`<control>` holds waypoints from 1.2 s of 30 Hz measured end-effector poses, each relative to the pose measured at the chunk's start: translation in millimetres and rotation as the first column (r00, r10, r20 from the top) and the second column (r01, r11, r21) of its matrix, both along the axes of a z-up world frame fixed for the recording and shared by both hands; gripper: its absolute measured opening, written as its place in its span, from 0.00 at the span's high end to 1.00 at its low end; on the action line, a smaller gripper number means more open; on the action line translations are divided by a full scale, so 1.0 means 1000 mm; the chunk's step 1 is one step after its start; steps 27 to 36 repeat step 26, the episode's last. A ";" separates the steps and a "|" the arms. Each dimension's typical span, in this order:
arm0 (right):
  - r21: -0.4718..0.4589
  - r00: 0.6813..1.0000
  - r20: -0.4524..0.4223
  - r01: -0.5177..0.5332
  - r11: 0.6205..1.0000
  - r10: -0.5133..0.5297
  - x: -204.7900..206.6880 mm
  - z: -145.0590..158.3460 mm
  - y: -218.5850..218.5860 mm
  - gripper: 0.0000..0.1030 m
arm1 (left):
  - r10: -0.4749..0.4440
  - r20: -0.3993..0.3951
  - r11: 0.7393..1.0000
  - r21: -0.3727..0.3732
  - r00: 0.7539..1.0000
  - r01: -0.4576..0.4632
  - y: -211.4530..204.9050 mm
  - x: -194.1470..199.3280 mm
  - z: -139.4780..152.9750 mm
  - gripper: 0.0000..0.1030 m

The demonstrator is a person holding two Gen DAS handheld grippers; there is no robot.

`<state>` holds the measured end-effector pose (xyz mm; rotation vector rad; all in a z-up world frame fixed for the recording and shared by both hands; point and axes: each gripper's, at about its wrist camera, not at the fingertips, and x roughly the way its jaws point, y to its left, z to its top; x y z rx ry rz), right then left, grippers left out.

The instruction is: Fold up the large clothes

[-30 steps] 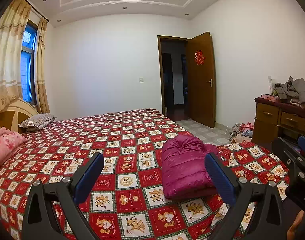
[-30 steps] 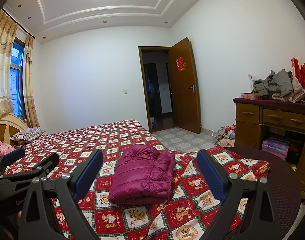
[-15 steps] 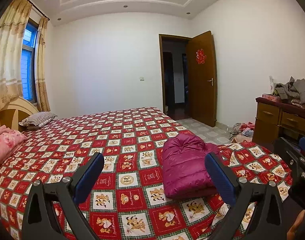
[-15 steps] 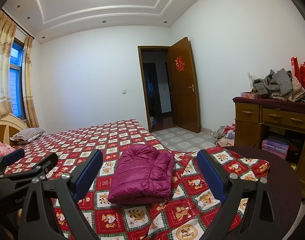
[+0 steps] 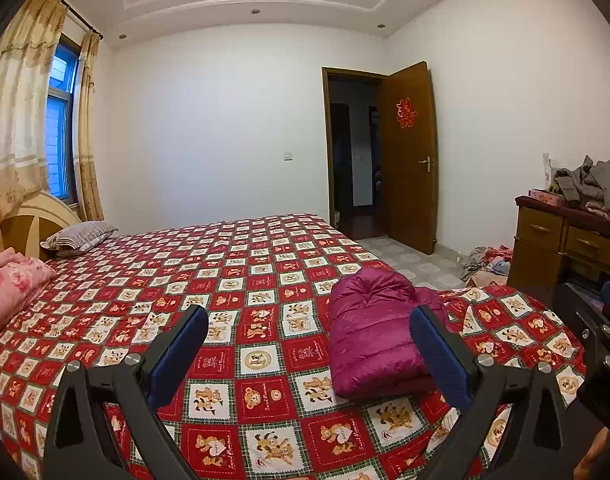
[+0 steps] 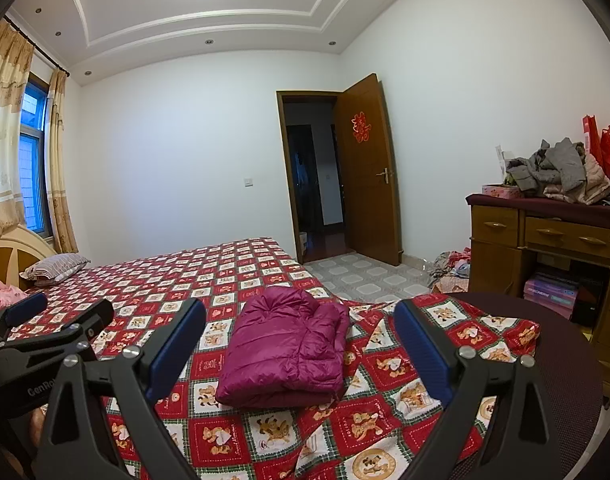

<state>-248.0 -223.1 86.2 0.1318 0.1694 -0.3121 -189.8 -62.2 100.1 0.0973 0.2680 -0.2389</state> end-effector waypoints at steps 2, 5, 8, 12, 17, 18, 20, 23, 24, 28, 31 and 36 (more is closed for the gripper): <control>0.000 1.000 0.000 0.001 1.000 -0.001 0.000 0.000 0.000 0.06 | 0.004 0.003 1.000 0.005 1.000 -0.004 0.000 0.000 0.000 0.02; 0.000 1.000 0.000 0.000 1.000 0.000 0.000 0.000 0.000 0.06 | 0.003 0.002 1.000 0.006 1.000 -0.003 -0.001 0.000 0.000 0.02; 0.000 1.000 0.000 0.000 1.000 0.000 0.000 0.000 0.000 0.06 | -0.001 -0.005 1.000 -0.001 1.000 0.001 0.000 0.000 0.001 0.02; 0.000 1.000 -0.001 0.000 1.000 0.000 0.000 0.000 0.000 0.06 | 0.002 -0.001 1.000 0.001 1.000 -0.002 0.001 0.001 0.001 0.02; -0.002 1.000 -0.002 0.000 1.000 0.000 0.000 0.000 0.000 0.06 | 0.004 -0.015 1.000 -0.001 1.000 -0.005 0.001 0.003 0.002 0.02; -0.001 1.000 -0.002 0.000 1.000 0.000 0.000 0.000 0.000 0.05 | 0.006 -0.019 1.000 -0.001 1.000 -0.006 0.002 0.004 0.002 0.02; 0.000 1.000 -0.002 0.000 1.000 0.000 0.000 0.000 0.000 0.05 | 0.005 -0.031 1.000 -0.006 1.000 -0.005 0.003 0.006 0.001 0.02; 0.000 1.000 -0.002 0.000 1.000 0.000 0.000 0.000 0.001 0.05 | 0.012 -0.040 1.000 0.003 0.999 -0.012 0.003 0.009 -0.001 0.02; -0.001 1.000 -0.002 0.000 1.000 0.000 0.001 0.000 0.000 0.05 | 0.016 -0.040 1.000 0.006 0.999 -0.016 0.003 0.010 -0.001 0.02; -0.001 1.000 -0.003 0.001 1.000 -0.001 0.002 0.000 0.000 0.04 | 0.019 -0.046 1.000 0.005 0.999 -0.018 0.004 0.012 -0.002 0.02; -0.001 1.000 -0.003 0.001 1.000 -0.001 0.002 0.000 0.000 0.04 | 0.019 -0.046 1.000 0.005 0.999 -0.018 0.004 0.012 -0.002 0.02; -0.001 1.000 -0.003 0.001 1.000 -0.001 0.002 0.000 0.000 0.04 | 0.019 -0.046 1.000 0.005 0.999 -0.018 0.004 0.012 -0.002 0.02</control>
